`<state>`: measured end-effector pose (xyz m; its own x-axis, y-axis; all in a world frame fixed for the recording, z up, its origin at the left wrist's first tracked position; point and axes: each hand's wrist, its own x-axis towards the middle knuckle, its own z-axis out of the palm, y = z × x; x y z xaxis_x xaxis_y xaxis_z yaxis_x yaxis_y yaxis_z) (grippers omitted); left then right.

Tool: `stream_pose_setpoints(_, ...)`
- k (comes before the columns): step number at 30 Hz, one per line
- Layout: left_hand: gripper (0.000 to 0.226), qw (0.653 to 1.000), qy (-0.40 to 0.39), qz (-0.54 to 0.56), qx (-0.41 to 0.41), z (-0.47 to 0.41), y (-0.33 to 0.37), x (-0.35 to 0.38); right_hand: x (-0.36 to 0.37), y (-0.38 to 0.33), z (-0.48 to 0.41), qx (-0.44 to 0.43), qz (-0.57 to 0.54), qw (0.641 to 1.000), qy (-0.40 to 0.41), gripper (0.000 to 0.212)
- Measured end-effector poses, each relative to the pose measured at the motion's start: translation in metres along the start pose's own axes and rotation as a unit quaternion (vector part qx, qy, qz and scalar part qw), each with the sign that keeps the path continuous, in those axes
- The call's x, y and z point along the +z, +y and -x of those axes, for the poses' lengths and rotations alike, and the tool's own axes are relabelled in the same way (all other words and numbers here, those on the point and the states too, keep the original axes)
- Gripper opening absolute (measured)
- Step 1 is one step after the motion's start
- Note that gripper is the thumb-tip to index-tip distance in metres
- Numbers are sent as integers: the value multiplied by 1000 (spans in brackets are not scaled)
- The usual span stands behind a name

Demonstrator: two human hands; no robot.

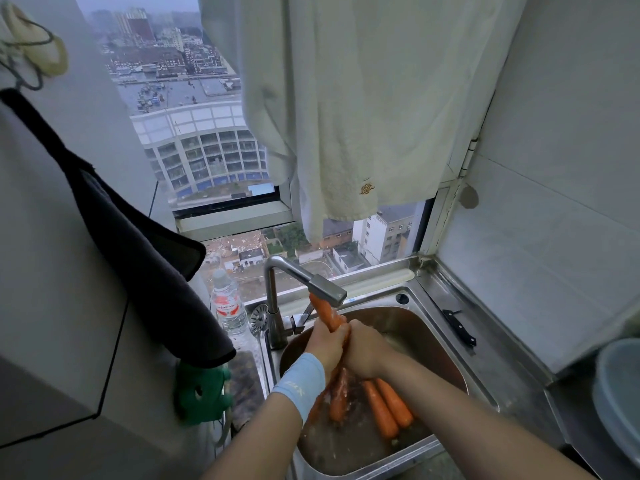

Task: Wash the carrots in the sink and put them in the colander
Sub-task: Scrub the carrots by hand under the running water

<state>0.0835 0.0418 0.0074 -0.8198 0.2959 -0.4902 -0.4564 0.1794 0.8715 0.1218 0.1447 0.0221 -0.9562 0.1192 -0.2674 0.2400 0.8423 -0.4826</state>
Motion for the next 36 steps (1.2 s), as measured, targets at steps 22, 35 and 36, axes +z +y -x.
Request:
stream_pose_setpoints(22, 34, 967, -87, 231, -68, -1, -4, -28, -6, 1, -5, 16, -254, 964, -73, 57)
stream_pose_setpoints(35, 33, 962, -34, 268, -26, -10, 2, -30, 4, -14, -5, 35, -372, 926, -52, 27)
stream_pose_setpoints(36, 32, 965, -35, 258, -19, -8, 3, -32, 5, -18, -6, 40, -365, 929, -32, 25)
